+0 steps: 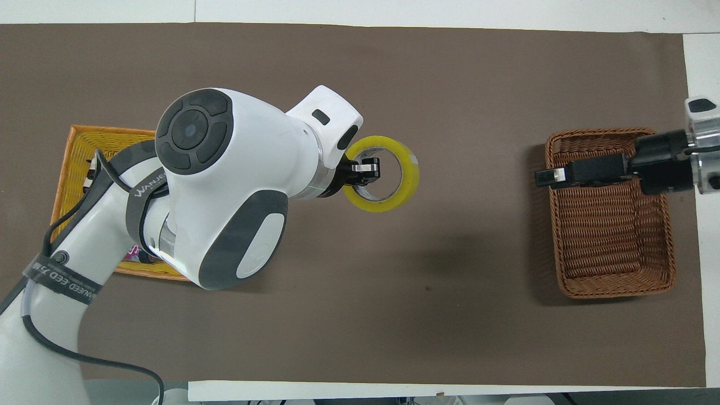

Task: Move tape to another basket
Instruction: 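Hold the tape with the left gripper while the right gripper reaches it, then close the right gripper on the tape rim beside the left gripper, then open the left gripper and withdraw while the right gripper carries the tape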

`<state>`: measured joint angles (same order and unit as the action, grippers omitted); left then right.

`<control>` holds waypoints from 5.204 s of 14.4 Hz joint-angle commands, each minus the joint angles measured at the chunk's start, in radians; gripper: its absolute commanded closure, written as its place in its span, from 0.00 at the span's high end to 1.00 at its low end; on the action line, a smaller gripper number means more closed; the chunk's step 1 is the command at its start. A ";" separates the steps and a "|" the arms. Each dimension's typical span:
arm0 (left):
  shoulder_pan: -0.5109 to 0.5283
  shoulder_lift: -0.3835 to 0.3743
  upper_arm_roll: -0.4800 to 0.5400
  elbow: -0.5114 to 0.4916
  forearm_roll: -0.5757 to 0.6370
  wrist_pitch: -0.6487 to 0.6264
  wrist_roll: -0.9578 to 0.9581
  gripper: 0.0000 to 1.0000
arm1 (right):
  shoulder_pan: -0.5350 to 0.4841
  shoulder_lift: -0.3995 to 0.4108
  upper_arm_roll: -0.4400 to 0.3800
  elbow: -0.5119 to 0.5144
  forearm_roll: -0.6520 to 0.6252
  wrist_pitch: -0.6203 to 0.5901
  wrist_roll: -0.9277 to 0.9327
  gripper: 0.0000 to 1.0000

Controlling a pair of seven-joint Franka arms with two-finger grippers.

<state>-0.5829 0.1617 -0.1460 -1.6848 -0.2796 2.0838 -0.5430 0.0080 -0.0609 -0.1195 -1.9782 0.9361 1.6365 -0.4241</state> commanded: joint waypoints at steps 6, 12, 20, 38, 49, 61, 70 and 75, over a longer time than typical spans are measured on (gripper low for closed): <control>-0.006 -0.007 0.008 0.004 -0.021 -0.016 0.047 0.00 | 0.187 0.000 0.004 -0.063 0.204 0.187 -0.044 1.00; 0.000 -0.011 0.008 -0.006 -0.021 -0.018 0.051 0.00 | 0.254 -0.019 0.008 -0.122 0.256 0.278 -0.079 1.00; 0.006 -0.013 0.010 -0.006 -0.021 -0.042 0.070 0.00 | 0.270 -0.028 0.009 -0.140 0.291 0.301 0.044 1.00; 0.008 -0.019 0.011 -0.015 -0.021 -0.061 0.086 0.00 | 0.355 0.000 0.011 -0.140 0.294 0.355 0.061 1.00; 0.008 -0.021 0.011 -0.015 -0.021 -0.061 0.086 0.00 | 0.362 0.001 0.011 -0.139 0.294 0.376 0.065 0.53; -0.003 -0.019 0.017 0.000 -0.019 -0.077 0.057 0.98 | 0.331 0.001 0.011 -0.136 0.293 0.319 0.056 0.00; 0.104 -0.106 0.118 0.016 0.040 -0.286 0.124 0.99 | 0.163 -0.008 0.003 -0.129 0.267 0.157 -0.002 0.00; 0.267 -0.122 0.120 0.014 0.121 -0.326 0.198 0.99 | -0.069 -0.007 0.003 -0.110 0.090 -0.050 -0.062 0.00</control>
<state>-0.3484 0.0642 -0.0173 -1.6542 -0.1934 1.7769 -0.3596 0.0165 -0.0528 -0.1292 -2.0937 1.0750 1.6525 -0.4632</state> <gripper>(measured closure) 0.004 0.463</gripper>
